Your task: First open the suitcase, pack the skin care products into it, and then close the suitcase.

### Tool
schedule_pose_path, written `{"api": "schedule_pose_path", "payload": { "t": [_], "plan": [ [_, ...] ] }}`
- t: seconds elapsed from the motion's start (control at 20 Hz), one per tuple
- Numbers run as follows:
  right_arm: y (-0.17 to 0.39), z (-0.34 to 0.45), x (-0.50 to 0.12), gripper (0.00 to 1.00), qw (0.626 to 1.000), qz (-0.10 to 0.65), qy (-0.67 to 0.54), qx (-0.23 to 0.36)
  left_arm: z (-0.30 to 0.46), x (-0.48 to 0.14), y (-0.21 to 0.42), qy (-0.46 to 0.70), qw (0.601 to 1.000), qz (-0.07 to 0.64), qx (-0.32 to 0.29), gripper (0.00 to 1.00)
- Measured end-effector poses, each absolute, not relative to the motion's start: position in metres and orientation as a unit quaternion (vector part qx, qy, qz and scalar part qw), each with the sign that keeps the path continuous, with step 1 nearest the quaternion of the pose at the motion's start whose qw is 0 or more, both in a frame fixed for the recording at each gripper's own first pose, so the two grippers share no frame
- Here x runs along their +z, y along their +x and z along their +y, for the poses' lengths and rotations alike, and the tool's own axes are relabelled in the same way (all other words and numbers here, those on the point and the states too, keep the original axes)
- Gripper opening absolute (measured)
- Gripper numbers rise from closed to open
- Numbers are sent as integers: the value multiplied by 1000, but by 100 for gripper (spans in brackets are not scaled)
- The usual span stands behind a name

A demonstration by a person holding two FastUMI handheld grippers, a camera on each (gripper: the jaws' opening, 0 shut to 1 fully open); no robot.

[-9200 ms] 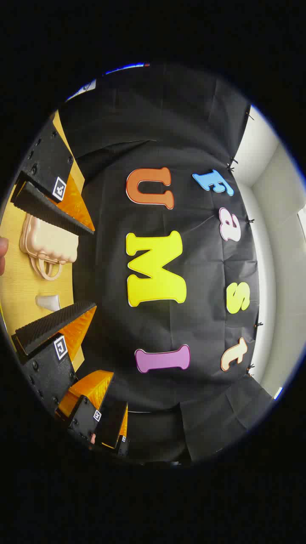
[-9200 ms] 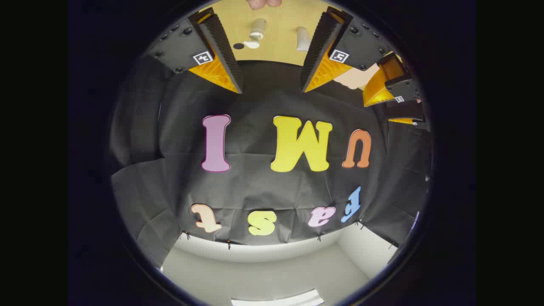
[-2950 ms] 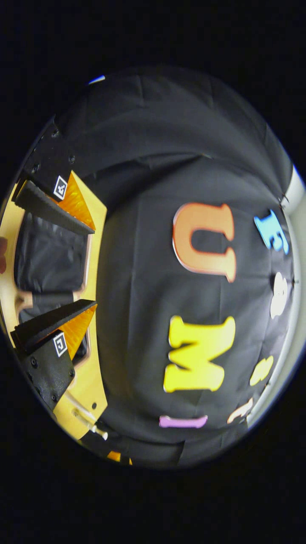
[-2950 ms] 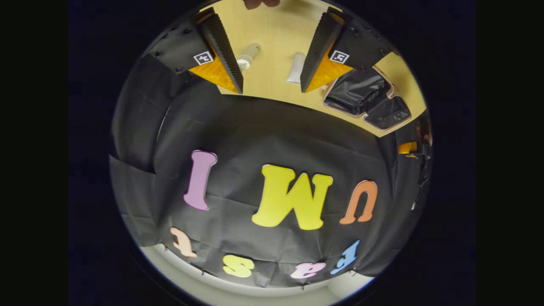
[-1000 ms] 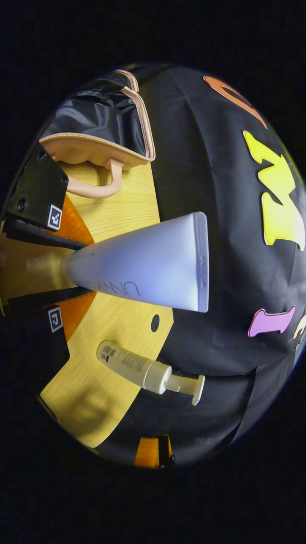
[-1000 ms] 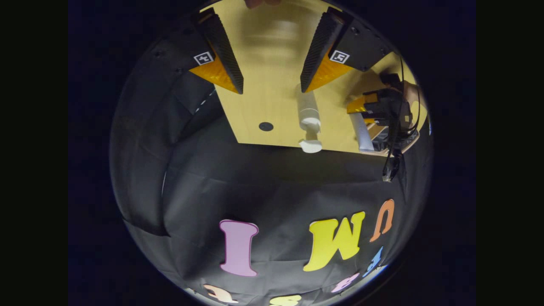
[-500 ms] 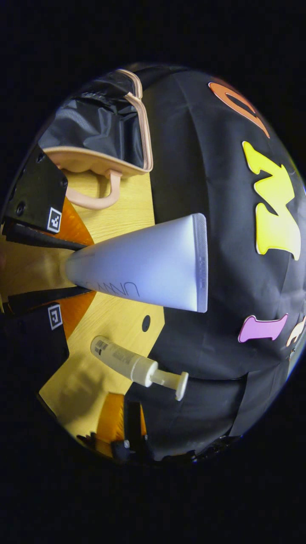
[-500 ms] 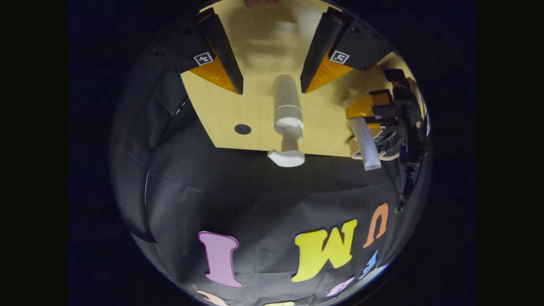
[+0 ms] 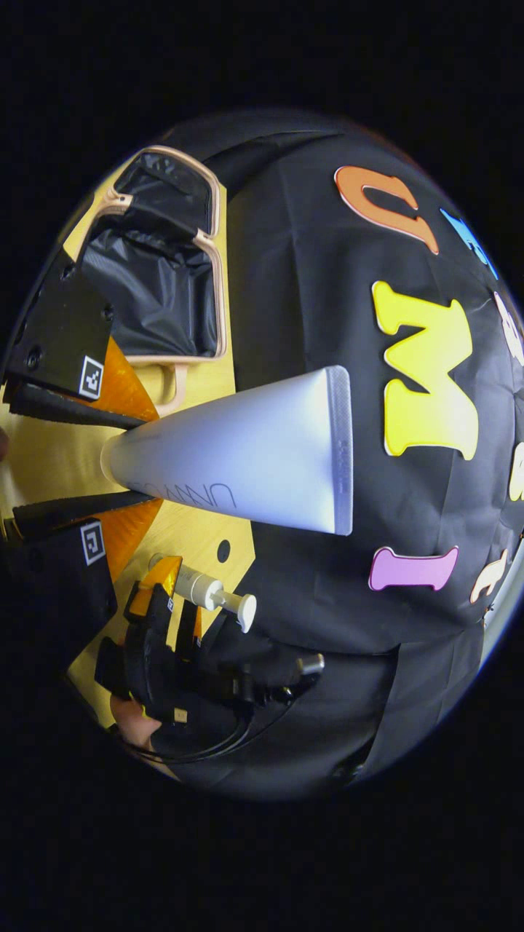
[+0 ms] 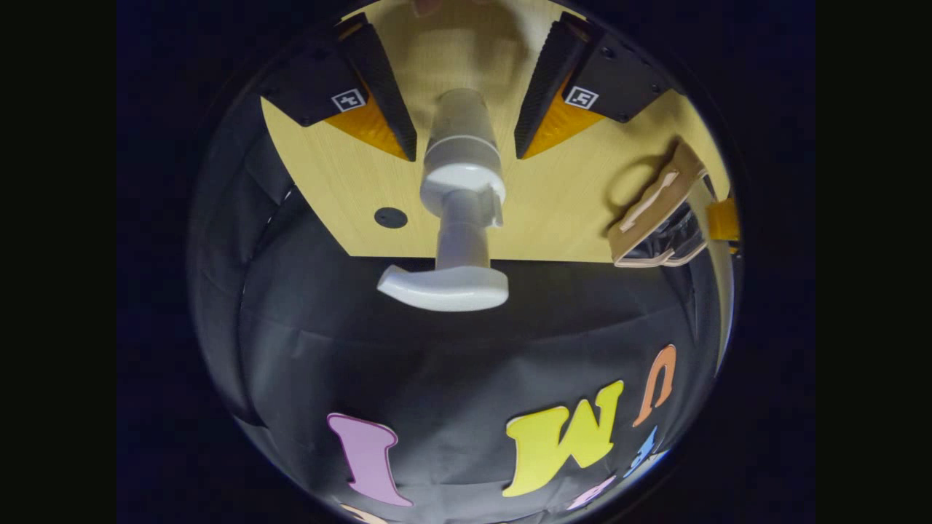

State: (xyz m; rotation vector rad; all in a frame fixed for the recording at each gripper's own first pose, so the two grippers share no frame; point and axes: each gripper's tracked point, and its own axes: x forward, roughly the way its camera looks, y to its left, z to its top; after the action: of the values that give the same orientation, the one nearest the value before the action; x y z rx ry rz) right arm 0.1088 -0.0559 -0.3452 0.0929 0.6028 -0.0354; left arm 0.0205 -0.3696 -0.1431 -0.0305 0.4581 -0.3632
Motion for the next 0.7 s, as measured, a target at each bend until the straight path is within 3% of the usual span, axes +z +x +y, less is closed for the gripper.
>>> {"api": "schedule_pose_path", "payload": {
  "t": [0.15, 0.25, 0.3, 0.4, 0.55, 0.7],
  "plan": [
    [114, -57, -353, 69, 950, 305, 55, -21, -349, -135, 9, -25, 962, 228, -150, 46],
    [114, -57, -354, 69, 951, 304, 57, -18, -335, -136, 2, -32, 962, 234, -135, 46],
    [115, -57, -355, 59, 951, 305, 53, -17, -327, -135, -1, -34, 962, 237, -130, 46],
    [117, -58, -353, 52, 950, 309, 40, -19, -306, -133, -1, -38, 963, 241, -115, 46],
    [112, -59, -339, 46, 947, 315, 58, -33, -268, -125, 5, -39, 965, 237, -105, 46],
    [102, -48, -300, 46, 949, 309, 61, -20, -235, -118, 18, -40, 965, 234, -109, 46]
  ]
}}
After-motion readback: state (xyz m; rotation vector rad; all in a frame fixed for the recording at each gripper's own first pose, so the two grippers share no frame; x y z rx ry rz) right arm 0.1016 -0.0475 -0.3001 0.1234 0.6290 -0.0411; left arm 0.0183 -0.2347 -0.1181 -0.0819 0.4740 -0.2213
